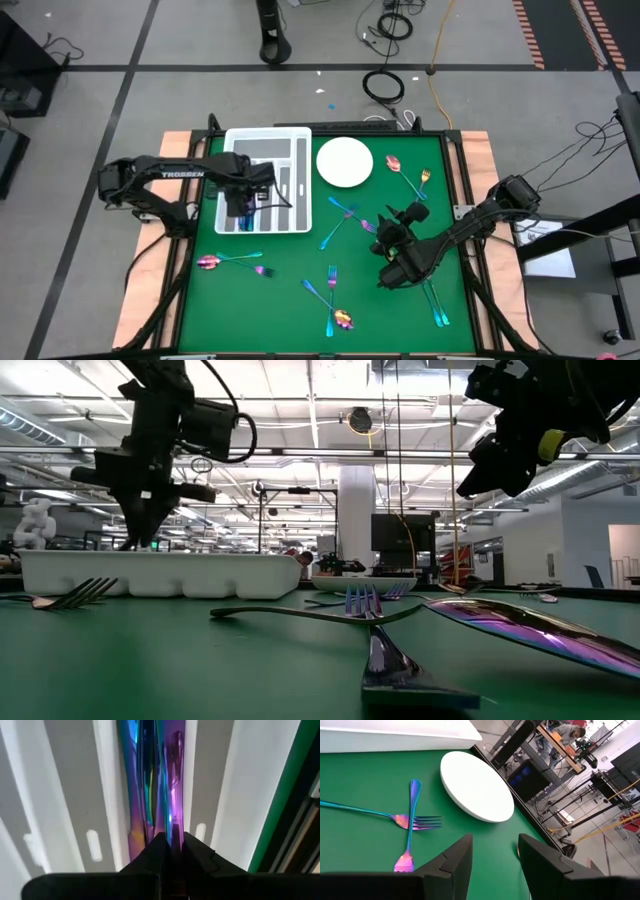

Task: Sort silverware
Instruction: Put the blue knife into the silverware tray, then put the blue spoon into the silverware tray

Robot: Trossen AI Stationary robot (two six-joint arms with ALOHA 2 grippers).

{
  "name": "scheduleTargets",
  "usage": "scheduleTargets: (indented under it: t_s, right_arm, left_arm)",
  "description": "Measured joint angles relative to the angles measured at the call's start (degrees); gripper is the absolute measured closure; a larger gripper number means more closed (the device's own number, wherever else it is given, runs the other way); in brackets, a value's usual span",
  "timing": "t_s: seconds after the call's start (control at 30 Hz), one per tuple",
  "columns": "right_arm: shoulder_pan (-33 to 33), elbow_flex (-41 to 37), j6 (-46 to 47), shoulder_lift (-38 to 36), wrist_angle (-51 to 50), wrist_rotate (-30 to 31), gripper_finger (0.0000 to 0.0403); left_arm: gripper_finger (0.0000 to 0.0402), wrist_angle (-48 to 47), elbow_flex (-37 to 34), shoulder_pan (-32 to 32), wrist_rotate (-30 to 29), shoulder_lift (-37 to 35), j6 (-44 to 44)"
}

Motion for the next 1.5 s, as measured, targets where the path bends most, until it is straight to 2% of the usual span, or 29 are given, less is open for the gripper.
scheduleTargets:
  t_s: [0.27, 0.53, 0.73, 1.1, 1.3, 1.5]
  right_arm:
    - [0.0, 0.0, 0.2, 0.0, 0.5, -1.2, 0.0255]
    - [0.0, 0.0, 0.2, 0.0, 0.4, -1.9, 0.0255]
    - [0.0, 0.0, 0.2, 0.0, 0.4, -2.0, 0.0255]
    - [0.4, 0.0, 0.0, 0.0, 0.4, -2.8, 0.0255]
    - [1.4, 0.0, -1.1, 0.0, 0.4, -3.1, 0.0255]
    - [2.5, 0.0, -3.0, 0.0, 0.4, -3.3, 0.0255]
  left_arm:
    - [0.0347, 1.6, 0.0, -0.2, 0.1, 1.6, -1.4]
    - [0.0289, 6.4, 0.0, 0.5, -0.2, 1.7, -11.7]
    - [0.0249, 6.5, 0.0, 0.5, -4.2, 1.7, -11.9]
    - [0.0242, 5.7, 3.6, 0.6, -9.7, 0.6, -13.1]
    - [0.0242, 5.8, 9.8, 0.5, -7.5, 0.6, -24.5]
    - [0.0242, 9.4, 15.0, -0.7, 1.5, 0.6, -48.6]
